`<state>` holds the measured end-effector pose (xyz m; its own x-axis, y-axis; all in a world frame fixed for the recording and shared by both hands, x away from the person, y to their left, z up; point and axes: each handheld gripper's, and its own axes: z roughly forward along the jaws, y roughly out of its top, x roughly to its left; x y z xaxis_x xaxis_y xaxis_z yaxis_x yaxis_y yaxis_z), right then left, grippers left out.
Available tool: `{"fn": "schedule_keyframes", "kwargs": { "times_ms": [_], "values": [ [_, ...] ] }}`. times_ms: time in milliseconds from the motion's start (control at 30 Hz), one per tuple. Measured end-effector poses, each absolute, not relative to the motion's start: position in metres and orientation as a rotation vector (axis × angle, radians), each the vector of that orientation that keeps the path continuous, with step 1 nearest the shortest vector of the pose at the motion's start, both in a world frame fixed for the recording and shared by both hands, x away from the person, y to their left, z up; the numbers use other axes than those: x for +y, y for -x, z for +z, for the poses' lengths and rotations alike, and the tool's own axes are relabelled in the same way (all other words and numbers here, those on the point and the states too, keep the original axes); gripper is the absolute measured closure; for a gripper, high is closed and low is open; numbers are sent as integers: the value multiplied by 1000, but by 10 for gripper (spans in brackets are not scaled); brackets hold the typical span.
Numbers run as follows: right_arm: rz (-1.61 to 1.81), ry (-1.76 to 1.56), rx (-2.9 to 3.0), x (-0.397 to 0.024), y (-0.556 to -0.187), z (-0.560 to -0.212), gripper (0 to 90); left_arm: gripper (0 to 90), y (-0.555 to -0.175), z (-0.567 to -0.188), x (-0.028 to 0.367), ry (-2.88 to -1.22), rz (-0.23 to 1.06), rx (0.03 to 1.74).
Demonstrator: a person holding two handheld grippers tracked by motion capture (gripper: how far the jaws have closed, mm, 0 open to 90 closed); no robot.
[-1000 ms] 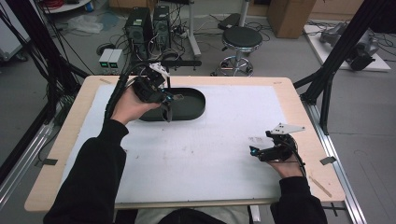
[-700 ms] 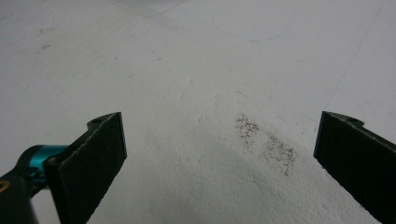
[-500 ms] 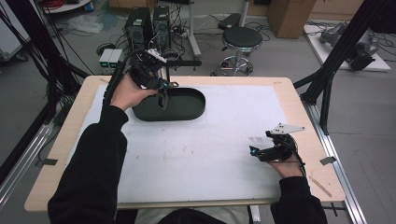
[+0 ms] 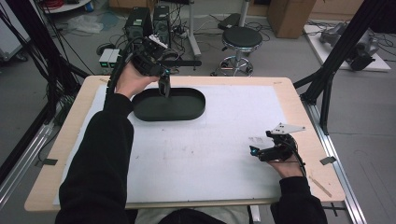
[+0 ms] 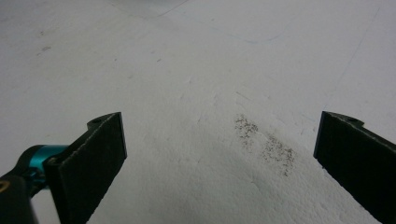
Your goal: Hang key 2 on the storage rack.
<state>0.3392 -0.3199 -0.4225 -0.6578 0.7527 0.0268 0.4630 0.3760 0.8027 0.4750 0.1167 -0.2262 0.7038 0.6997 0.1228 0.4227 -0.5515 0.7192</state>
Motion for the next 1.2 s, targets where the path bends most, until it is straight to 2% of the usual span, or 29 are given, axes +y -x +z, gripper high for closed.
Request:
{"fn": "schedule_keyframes", "kwargs": {
  "times_ms": [300, 500, 900, 1200],
  "values": [
    [1175, -1063, 2299, -320, -339, -423, 17, 860, -488, -233, 114, -2184, 603, 915],
    [1174, -1066, 2301, -320, -339, -423, 17, 860, -497, -242, 110, -2161, 581, 952],
    [1167, -1077, 2299, -323, -336, -423, 17, 856, -498, -266, 93, -2216, 697, 1055],
    [1158, -1079, 2301, -324, -337, -424, 17, 854, -505, -280, 88, -2200, 720, 1079]
  ]
}}
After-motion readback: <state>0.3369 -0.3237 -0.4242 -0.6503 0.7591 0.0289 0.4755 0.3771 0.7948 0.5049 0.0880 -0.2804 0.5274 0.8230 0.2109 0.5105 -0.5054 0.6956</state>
